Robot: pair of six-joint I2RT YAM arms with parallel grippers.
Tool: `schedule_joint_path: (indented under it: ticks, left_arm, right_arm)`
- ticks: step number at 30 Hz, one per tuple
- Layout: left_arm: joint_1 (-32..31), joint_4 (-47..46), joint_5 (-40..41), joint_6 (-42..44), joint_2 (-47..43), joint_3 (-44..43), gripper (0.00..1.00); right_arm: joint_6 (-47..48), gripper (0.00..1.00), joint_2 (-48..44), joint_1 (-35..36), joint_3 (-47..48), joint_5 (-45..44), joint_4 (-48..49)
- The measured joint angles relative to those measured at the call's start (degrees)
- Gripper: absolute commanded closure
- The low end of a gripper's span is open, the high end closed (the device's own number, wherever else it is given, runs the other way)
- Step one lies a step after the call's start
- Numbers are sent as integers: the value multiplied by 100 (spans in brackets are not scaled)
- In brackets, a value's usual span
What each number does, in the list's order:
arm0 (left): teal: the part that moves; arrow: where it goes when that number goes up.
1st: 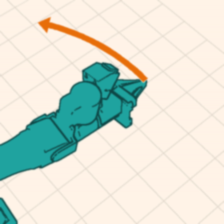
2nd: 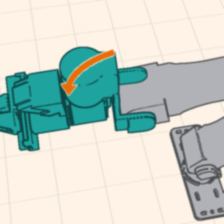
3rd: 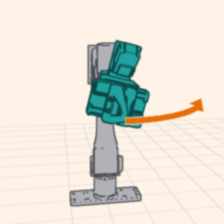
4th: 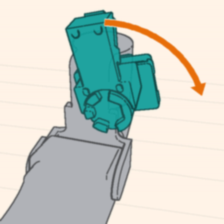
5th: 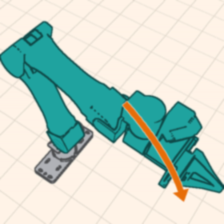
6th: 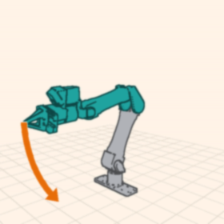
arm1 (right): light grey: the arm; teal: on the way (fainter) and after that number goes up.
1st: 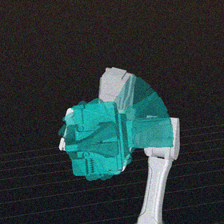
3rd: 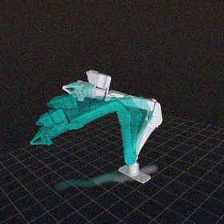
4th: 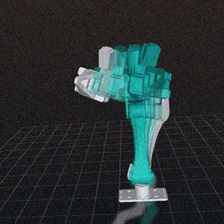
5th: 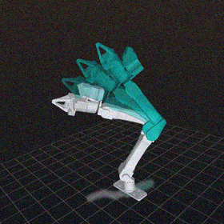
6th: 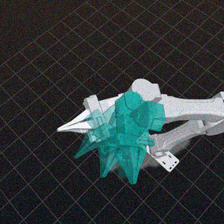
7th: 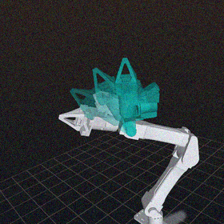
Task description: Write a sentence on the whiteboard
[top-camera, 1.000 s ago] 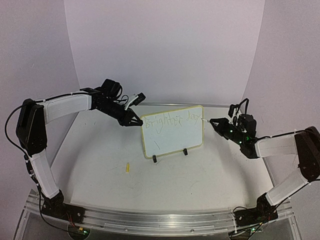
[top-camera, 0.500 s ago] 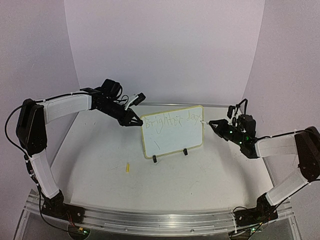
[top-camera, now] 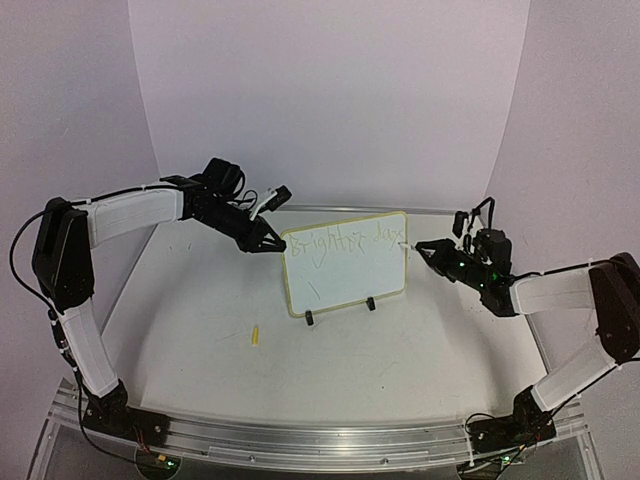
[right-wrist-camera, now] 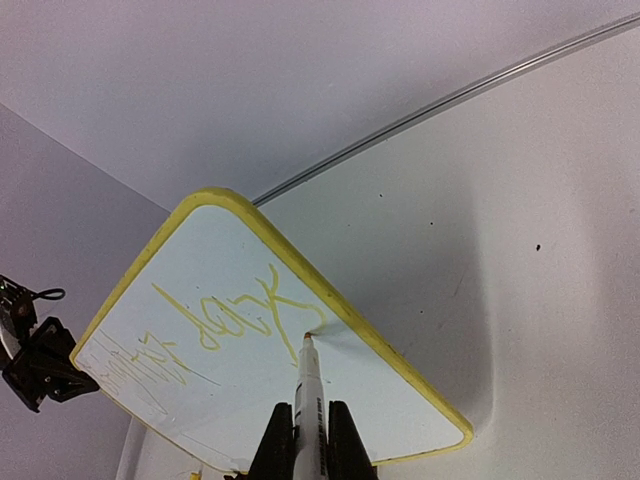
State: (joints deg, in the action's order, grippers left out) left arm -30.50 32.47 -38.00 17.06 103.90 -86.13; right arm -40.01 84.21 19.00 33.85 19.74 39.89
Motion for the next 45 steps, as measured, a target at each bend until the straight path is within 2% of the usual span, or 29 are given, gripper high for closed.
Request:
schedule_joint_path:
  ticks: [11, 14, 17, 23, 31, 45]
  left_arm:
    - [0, -2, 2, 4, 1, 0, 100]
    - [0, -2, 2, 4, 1, 0, 100]
    - [0, -2, 0, 4, 1, 0, 100]
    - [0, -2, -2, 4, 1, 0, 100]
    - [0, -3, -24, 9, 1, 0, 100]
    - [0, -2, -24, 9, 1, 0, 100]
  right_arm:
    - [88, 100, -729, 107, -47, 571, 26]
    - [270, 100, -816, 507, -23, 567, -141]
    - [479, 100, -791, 1220, 94, 411, -409]
    - [791, 100, -120, 2330, 616, 42, -449]
    - [982, 100, 1313, 3178, 1241, -464, -275]
    - [717, 100, 1961, 3316, 1306, -1241, 699]
